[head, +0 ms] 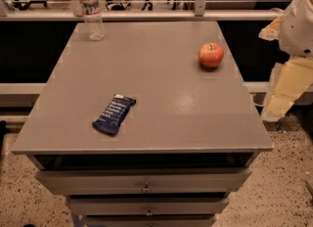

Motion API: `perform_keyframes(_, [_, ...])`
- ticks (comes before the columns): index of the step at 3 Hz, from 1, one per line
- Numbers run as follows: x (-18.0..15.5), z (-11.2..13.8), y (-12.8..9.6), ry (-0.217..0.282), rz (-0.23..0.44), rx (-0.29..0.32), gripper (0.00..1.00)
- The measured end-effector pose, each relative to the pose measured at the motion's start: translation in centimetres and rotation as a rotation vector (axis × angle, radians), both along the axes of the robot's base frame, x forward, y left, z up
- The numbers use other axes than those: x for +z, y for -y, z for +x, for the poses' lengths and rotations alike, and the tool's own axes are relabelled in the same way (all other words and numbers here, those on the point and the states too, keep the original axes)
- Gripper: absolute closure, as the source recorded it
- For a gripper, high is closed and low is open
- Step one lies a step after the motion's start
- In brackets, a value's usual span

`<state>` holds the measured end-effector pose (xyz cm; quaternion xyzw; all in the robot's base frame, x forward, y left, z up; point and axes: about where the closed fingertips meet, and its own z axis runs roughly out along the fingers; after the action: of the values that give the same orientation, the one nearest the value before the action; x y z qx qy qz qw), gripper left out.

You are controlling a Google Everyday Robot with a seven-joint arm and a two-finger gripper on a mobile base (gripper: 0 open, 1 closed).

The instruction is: Move apple near water bottle

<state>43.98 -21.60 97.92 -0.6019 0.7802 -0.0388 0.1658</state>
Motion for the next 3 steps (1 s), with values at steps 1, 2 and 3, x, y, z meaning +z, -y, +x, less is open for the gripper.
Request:
perform_keyframes(1, [0.0, 0.0, 0.0, 0.001, 0.000, 0.000, 0.00])
perform_keyframes(2, [-1.5, 6.0, 1.1, 0.058, 0.097, -0.036, 0.00])
perform_keyframes(3, [-2.8, 11.7, 2.1, 0.112, 0.195, -0.069, 0.00])
